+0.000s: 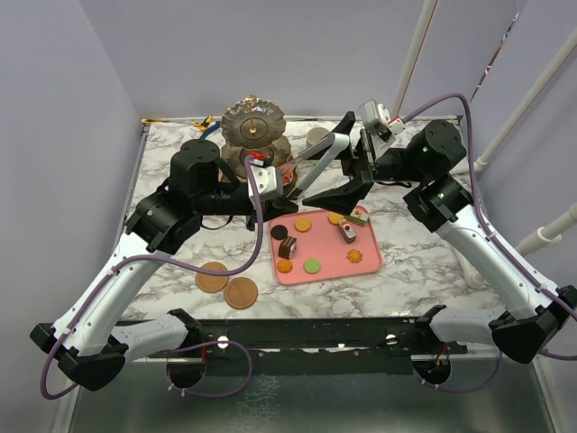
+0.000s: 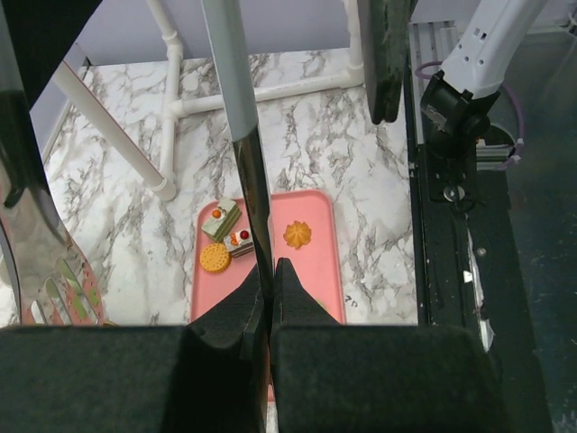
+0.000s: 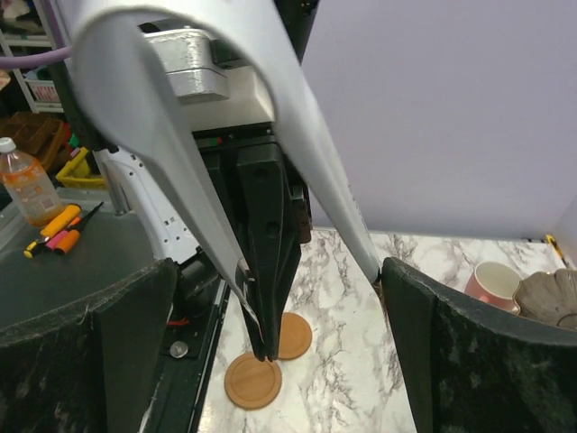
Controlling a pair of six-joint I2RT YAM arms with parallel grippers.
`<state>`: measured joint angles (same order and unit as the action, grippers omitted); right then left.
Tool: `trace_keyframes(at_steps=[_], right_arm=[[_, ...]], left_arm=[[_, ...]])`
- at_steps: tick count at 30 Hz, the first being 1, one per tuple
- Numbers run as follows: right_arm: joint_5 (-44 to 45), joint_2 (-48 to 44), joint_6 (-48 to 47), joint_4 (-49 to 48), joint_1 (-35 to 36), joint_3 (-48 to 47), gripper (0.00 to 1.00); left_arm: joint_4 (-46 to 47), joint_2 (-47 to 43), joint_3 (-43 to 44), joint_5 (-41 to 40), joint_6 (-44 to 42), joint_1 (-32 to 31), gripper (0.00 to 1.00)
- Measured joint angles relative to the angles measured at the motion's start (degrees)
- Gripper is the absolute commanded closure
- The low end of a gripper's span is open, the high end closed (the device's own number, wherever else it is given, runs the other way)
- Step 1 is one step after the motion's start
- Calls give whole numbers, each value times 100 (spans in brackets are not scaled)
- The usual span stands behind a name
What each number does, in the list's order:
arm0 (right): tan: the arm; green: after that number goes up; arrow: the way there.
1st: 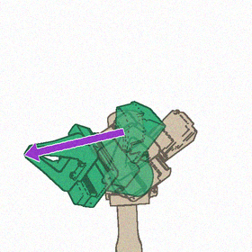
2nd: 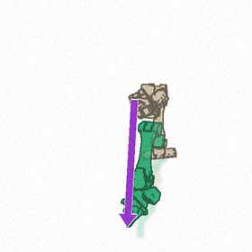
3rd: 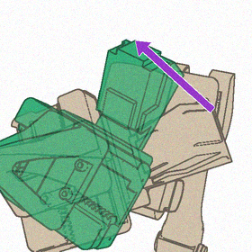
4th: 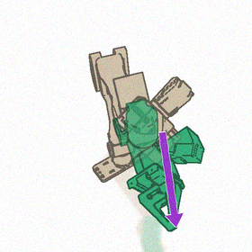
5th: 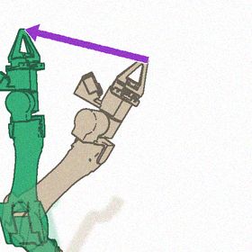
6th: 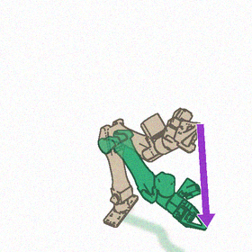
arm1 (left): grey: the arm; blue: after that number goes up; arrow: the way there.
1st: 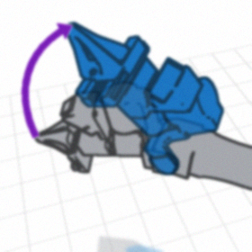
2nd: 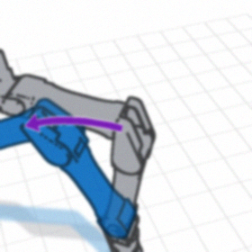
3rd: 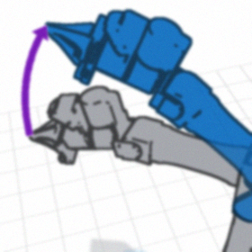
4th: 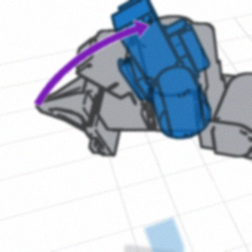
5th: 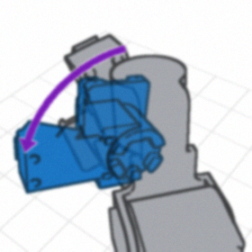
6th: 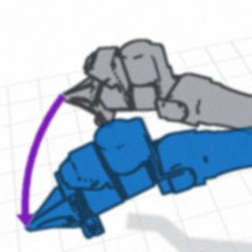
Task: Serve the afternoon tea
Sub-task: Pick up the clamp from the tray.
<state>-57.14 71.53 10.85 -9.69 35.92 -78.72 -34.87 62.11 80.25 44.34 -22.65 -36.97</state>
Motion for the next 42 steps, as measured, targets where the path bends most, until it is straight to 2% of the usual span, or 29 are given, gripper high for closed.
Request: trace_keyframes(at_steps=[7,11,15,21,26,35,37,40,42], right_arm=[[-332,105,22,-90,0,-157,1],[-492,273,114,-103,0,-343,6],[-579,431,234,-118,0,-431,15],[-636,546,271,-59,0,-503,22],[-695,546,267,-39,0,-555,33],[-721,542,87,284,0,-621,36],[-717,540,13,341,0,-621,38],[-678,538,-33,367,0,-621,44],[-608,529,-24,367,0,-619,49]], left_arm=[[0,0,0,210,234,0,100],[-4,0,0,240,275,0,100],[-22,0,0,256,273,0,100],[-98,0,0,256,225,0,100],[-125,0,0,254,157,-2,100],[-205,0,22,162,-87,-2,99],[-238,0,22,140,-142,0,91],[-267,0,22,96,-216,-2,68],[-260,0,33,48,-286,0,57]])
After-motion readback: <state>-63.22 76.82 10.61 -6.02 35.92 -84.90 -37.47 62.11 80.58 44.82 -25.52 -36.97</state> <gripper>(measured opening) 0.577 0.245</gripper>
